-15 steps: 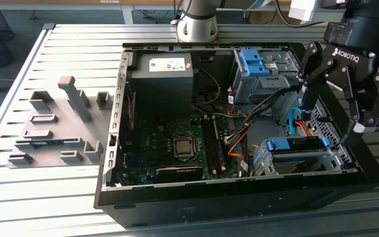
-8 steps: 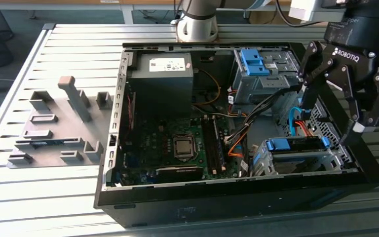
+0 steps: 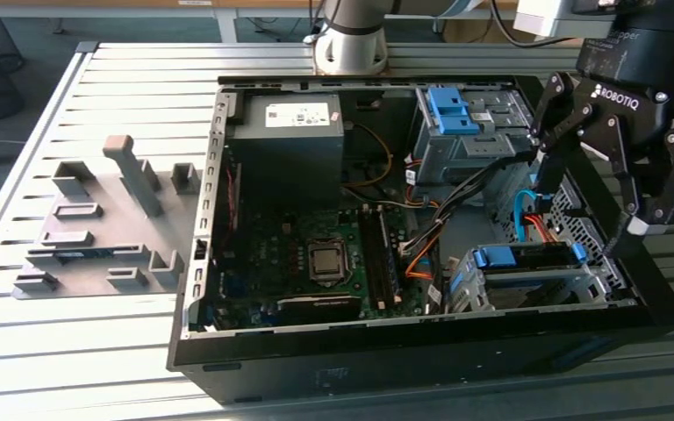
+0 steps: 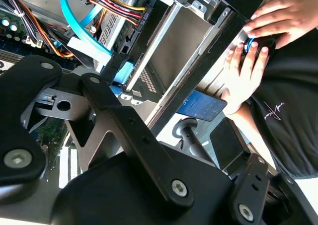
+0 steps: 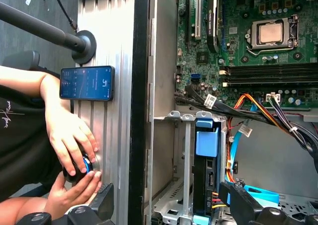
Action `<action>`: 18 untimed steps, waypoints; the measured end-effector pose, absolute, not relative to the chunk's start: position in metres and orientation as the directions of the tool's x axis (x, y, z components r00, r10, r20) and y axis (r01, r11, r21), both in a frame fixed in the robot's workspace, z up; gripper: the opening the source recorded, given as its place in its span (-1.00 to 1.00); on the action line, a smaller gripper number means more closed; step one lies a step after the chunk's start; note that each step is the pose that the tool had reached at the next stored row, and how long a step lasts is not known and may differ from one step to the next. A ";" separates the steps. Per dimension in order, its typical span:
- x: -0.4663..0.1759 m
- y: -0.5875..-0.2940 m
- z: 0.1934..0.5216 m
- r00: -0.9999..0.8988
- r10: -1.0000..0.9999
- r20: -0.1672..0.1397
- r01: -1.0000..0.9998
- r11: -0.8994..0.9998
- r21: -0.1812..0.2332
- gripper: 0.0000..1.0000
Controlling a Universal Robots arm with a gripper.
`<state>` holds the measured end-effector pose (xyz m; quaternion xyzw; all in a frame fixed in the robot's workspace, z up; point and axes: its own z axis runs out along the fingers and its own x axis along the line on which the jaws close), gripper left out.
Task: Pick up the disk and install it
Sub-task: 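Insert the second disk wire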
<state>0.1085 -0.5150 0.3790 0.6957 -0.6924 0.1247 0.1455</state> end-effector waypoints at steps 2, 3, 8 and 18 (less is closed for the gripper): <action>0.109 -0.515 0.379 0.010 -0.927 0.375 -1.000 0.001 0.030 0.98; 0.108 -0.515 0.379 0.010 -0.927 0.375 -1.000 0.001 0.030 0.98; 0.109 -0.515 0.379 0.010 -0.927 0.375 -1.000 0.001 0.030 0.80; 0.108 -0.515 0.379 0.010 -0.928 0.374 -1.000 0.001 0.030 0.51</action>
